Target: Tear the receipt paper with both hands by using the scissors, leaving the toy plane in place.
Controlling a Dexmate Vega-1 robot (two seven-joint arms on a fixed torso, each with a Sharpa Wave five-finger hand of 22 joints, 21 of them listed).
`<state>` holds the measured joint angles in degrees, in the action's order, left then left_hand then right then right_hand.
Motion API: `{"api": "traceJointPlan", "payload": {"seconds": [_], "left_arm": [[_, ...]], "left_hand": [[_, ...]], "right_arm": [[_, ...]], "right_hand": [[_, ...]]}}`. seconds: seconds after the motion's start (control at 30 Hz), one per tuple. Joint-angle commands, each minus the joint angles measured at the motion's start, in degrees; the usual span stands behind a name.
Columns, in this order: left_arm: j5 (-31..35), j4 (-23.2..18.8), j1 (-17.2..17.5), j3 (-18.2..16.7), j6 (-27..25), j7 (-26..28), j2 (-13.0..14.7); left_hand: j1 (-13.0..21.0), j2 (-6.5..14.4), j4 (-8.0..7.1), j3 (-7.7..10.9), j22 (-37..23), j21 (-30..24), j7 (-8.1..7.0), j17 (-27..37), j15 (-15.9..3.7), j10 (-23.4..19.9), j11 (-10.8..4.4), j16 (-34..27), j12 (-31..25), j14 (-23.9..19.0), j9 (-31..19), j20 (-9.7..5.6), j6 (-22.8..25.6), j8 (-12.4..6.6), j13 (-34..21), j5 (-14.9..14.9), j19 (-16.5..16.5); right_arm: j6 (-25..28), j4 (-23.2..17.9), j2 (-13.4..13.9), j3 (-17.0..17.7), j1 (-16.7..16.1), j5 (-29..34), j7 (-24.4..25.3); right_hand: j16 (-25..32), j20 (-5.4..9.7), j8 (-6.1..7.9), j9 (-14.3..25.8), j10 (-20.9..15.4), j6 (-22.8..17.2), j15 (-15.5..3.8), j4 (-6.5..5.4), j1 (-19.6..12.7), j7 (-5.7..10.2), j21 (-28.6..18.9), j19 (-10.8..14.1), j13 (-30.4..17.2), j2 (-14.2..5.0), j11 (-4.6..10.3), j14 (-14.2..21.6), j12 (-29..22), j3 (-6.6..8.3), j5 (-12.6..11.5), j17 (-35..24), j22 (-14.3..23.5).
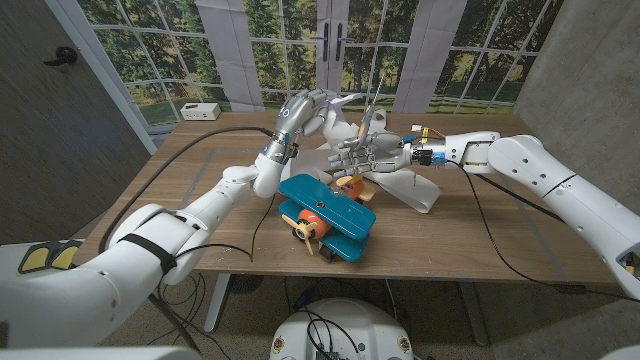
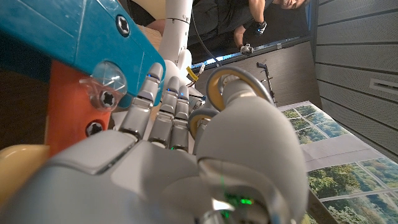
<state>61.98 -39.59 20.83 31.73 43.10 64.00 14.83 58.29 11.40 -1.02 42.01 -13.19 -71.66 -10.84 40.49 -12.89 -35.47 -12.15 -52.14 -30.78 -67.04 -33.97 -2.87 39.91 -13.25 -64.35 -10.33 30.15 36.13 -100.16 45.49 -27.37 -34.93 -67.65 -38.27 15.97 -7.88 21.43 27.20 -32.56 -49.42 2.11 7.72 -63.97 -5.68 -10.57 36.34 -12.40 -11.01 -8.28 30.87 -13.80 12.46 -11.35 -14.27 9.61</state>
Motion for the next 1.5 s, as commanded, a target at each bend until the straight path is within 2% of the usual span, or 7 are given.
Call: {"api": "traceJointPlan", "payload": {"seconds": [0.03, 0.37, 0.7, 1.07, 1.23, 1.3, 1.5], "left_arm": [[-18.8, 1.8, -2.6, 10.3, -1.2, -0.9, 2.5], [-28.1, 2.0, -4.4, 16.8, -1.6, -1.7, 4.2], [-32.9, 0.4, -3.5, 17.7, -2.8, -0.3, 4.7], [-16.2, -8.3, 3.0, 4.4, -5.2, 0.0, 4.7], [-11.7, -11.4, 4.0, 2.7, -7.6, 0.0, 5.6], [-11.7, -13.5, 4.2, 4.0, -10.6, 0.0, 6.9], [-12.2, -12.8, 3.6, 6.1, -13.4, 0.0, 7.5]], "left_hand": [[-0.5, -0.1, 0.2, 0.17, 0.0, -0.3, 0.12, -0.1, -0.05, -0.4, 0.09, -0.2, 0.1, 0.4, -0.1, -4.28, 0.3, 0.17, 0.0, -0.2, -0.3], [-0.5, -0.2, 0.44, 0.21, 0.2, -0.3, 0.4, -0.3, -0.06, -0.9, 0.06, -0.2, 0.2, 0.5, 0.0, -4.19, 0.3, 0.28, 0.2, -0.1, -0.6], [-0.7, -0.3, 0.75, 0.33, 0.6, 0.1, 0.51, -0.9, -0.09, -1.3, 0.06, 0.1, 0.4, 0.9, 0.0, -4.14, 0.5, 0.39, 0.5, 0.0, -1.3], [-0.8, -0.6, 1.75, 0.11, 0.7, 0.2, 0.77, -3.3, -0.14, -1.9, -0.01, 2.3, 1.2, 3.2, 0.1, -2.9, 0.8, 0.58, 1.5, 0.3, -4.1], [-0.9, -0.6, 2.04, -0.01, 0.9, 0.3, 0.68, -4.4, -0.17, -2.2, 0.01, 3.3, 1.3, 4.1, 0.2, -2.42, 0.7, 0.73, 1.7, 0.3, -5.3], [-1.0, -0.6, 2.26, 0.0, 1.0, 0.5, 0.69, -5.1, -0.2, -2.2, 0.02, 4.1, 1.5, 4.8, 0.2, -2.03, 0.8, 0.8, 1.9, 0.4, -6.4], [-1.3, -0.8, 2.71, -0.22, 1.3, 0.4, 1.03, -7.0, -0.27, -2.2, 0.1, 6.1, 1.6, 5.5, 0.3, -1.42, 0.8, 1.04, 2.1, 0.4, -8.0]], "right_arm": [[-0.8, 0.0, 0.0, 0.2, 0.0, -0.1, 0.0], [-0.9, 1.3, -0.5, -0.5, 1.1, 0.6, -1.1], [-1.4, 1.7, -1.2, -0.2, 1.3, 0.3, -1.6], [-3.4, 2.1, -2.1, -0.2, 1.4, 1.1, -2.3], [-4.5, 2.5, -2.1, -0.1, 1.5, 1.8, -2.7], [-5.0, 2.3, -2.0, 0.2, 1.3, 1.9, -2.4], [-5.0, 3.8, -2.7, -0.5, 2.0, 2.4, -2.9]], "right_hand": [[0.6, 0.32, 0.32, 0.4, -4.4, -0.3, -1.0, -0.12, -0.2, 0.19, -0.3, 0.1, -0.2, 0.17, 3.57, -0.4, -0.4, 0.39, -0.2, -0.3, 0.0], [0.9, 0.32, 0.45, 1.0, -4.5, -0.3, -0.94, -0.26, -0.2, 0.11, -0.3, 0.1, -0.3, 0.25, 3.54, -0.3, -0.3, 0.56, -0.1, -0.5, 0.0], [1.0, 0.52, 0.61, 1.8, -4.4, -0.2, -0.85, -0.32, -0.2, 0.16, -0.4, 0.5, -0.3, 0.45, 3.43, -0.2, -0.3, 0.73, -0.1, -0.6, 0.0], [1.1, 0.42, 0.76, 2.5, -4.0, -0.2, -0.56, -0.43, 0.0, 0.13, -0.5, 0.7, -0.3, 0.69, 3.05, 0.0, 0.0, 0.85, -0.1, -0.6, 0.0], [1.1, 0.51, 0.77, 2.9, -3.1, 0.1, -0.56, -0.42, 0.0, 0.16, -0.5, 0.9, -0.3, 0.74, 2.75, -0.2, 0.4, 0.93, -0.1, -0.6, 0.0], [1.1, 0.59, 0.78, 3.0, -3.0, 0.1, -0.52, -0.42, 0.0, 0.2, -0.5, 1.0, -0.3, 0.76, 2.79, -0.2, 0.5, 0.95, -0.1, -0.6, 0.0], [1.1, 0.49, 0.84, 3.4, -2.8, 0.2, -0.31, -0.48, 0.1, 0.07, -0.6, 1.1, -0.2, 0.67, 2.81, -0.5, 0.6, 1.05, -0.1, -0.7, 0.0]]}}
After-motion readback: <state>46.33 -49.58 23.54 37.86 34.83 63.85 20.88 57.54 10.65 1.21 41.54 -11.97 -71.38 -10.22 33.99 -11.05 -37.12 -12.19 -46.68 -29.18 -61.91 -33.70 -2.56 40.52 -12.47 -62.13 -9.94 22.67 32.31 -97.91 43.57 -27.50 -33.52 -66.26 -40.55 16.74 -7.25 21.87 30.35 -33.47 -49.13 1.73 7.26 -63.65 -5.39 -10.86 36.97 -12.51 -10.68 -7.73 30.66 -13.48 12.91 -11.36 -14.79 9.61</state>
